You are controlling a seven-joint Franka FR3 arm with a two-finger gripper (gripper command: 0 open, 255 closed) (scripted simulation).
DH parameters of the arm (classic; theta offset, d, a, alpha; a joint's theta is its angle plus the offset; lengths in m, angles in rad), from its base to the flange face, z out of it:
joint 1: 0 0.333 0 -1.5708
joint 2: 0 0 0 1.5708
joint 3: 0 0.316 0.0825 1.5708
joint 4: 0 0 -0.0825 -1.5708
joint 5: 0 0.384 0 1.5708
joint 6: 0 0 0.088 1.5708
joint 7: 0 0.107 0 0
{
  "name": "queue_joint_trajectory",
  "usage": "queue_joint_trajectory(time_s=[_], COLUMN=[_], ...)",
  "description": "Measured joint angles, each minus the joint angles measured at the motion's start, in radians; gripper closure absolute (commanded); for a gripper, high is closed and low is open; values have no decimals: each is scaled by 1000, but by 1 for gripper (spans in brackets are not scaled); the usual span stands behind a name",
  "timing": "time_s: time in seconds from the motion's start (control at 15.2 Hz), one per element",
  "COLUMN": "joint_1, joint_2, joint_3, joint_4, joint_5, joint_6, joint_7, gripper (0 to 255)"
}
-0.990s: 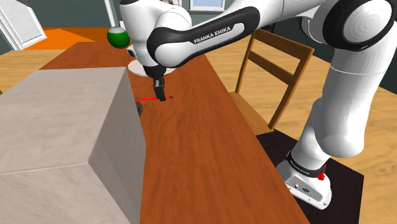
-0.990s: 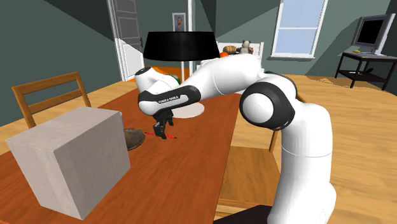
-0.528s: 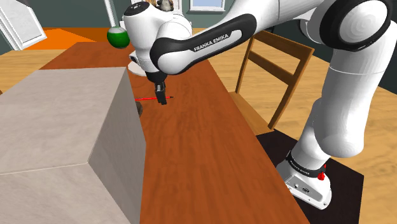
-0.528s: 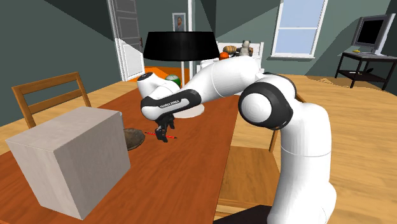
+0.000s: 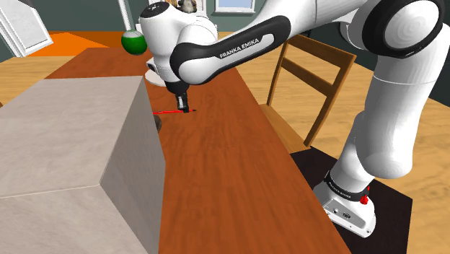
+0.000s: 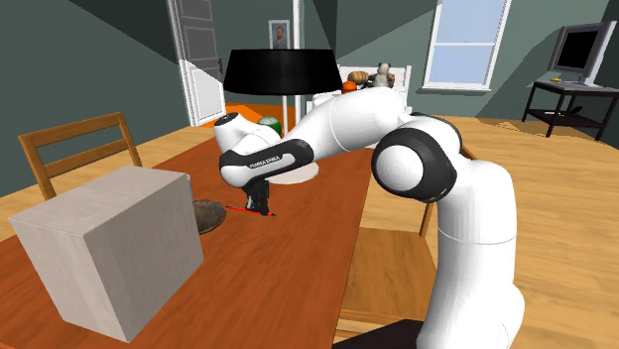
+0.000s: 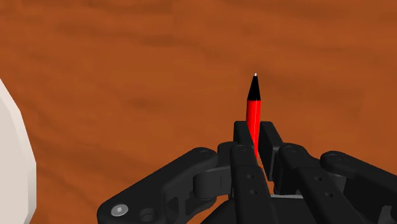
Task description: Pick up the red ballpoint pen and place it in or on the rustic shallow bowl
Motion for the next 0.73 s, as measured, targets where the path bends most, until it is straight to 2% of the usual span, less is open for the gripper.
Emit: queue_joint_trajectory(time_s=[0.4,0.73], joint_1=[0,0], joint_2=[0,-13], joint_3=[0,2], joint_4=[0,34], joint_5=[0,9], joint_6=[0,-44], joint_7=[0,-17], gripper=[255,255])
